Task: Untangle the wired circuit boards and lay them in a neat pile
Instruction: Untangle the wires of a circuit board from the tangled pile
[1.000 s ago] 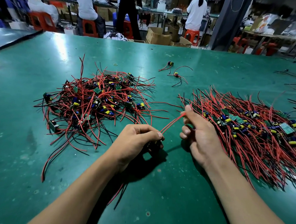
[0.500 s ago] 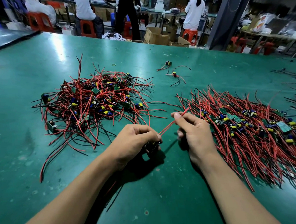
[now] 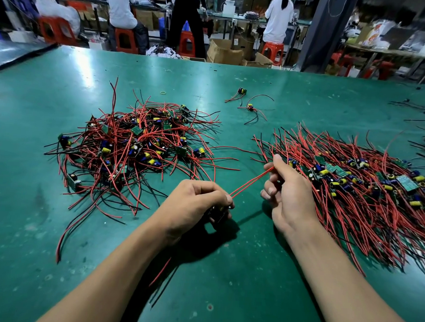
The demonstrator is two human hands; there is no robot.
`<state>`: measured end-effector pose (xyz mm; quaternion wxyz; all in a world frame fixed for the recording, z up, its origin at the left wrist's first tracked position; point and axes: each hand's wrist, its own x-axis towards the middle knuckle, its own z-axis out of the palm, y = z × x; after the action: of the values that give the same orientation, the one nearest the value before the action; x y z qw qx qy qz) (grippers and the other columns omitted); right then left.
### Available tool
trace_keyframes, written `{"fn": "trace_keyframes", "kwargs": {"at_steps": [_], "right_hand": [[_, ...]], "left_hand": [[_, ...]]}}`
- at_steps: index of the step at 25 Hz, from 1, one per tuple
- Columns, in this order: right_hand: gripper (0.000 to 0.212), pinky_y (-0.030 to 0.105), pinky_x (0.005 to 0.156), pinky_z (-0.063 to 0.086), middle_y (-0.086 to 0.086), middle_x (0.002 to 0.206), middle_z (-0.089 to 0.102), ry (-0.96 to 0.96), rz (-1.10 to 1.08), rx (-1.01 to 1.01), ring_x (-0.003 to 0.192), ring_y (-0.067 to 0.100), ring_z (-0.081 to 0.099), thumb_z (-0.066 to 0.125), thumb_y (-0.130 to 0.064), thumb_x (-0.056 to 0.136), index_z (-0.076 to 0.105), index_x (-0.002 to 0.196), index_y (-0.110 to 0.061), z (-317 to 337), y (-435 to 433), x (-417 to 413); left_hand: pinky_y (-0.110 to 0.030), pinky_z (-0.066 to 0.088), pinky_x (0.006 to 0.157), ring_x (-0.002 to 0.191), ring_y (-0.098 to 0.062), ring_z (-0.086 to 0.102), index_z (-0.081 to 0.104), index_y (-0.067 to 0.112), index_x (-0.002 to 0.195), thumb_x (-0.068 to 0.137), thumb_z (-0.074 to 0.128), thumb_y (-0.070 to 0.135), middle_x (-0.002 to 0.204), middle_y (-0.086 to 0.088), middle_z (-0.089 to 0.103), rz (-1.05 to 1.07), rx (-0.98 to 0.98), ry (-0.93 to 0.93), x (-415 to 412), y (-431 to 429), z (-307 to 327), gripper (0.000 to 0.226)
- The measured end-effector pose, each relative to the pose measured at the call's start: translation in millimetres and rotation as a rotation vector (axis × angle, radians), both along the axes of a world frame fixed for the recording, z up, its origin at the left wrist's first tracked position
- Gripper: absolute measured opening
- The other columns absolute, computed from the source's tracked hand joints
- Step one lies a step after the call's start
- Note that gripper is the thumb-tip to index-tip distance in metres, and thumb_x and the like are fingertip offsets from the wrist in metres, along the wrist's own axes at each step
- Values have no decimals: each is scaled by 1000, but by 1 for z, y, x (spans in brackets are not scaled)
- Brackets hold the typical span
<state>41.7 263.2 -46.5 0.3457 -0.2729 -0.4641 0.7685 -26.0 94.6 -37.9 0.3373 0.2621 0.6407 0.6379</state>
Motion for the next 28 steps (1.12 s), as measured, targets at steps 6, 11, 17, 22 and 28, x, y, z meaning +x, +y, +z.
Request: {"fn": "trace_keyframes", "kwargs": {"at_steps": [6, 11, 17, 22, 28], "right_hand": [[43, 20, 40, 29, -7, 61, 48, -52, 51, 49, 42, 7, 36, 67, -55, 80, 69, 89, -13, 1, -1, 1], [39, 21, 41, 32, -5, 65, 48, -73, 59, 98, 44, 8, 38, 65, -51, 89, 68, 92, -12, -2, -4, 0], [31, 25, 59, 47, -6, 81, 65, -290, 200, 576, 63, 7, 55, 79, -48, 77, 71, 95, -23, -4, -32, 1], [22, 12, 78, 46, -8, 101, 67, -364, 125, 1008, 86, -1, 62, 81, -18, 81, 76, 103, -19, -9, -36, 4], [9, 19, 80, 49, -5, 98, 70, -468, -88, 912, 84, 9, 66, 76, -21, 85, 74, 92, -25, -4, -14, 8]], "left_hand": [[-16, 51, 59, 64, -12, 65, 69, -1, 103, 94, 57, 32, 83, -13, 75, 42, 61, -147, -2, 2, 0, 36], [-33, 54, 82, 86, -25, 71, 66, 5, 113, 96, 40, 55, 94, -14, 76, 80, 38, -212, -7, 3, -1, 59], [-33, 56, 83, 103, -31, 68, 48, 25, 138, 77, 35, 72, 110, -17, 72, 37, 133, -312, -6, 3, -1, 77], [-37, 51, 94, 104, -16, 68, 33, 34, 149, 74, 31, 74, 99, 0, 72, 8, 173, -272, -10, 4, -7, 85], [-33, 58, 80, 95, -22, 71, 58, 15, 124, 78, 48, 59, 116, -14, 69, 82, 140, -264, -11, 6, -8, 65]]}}
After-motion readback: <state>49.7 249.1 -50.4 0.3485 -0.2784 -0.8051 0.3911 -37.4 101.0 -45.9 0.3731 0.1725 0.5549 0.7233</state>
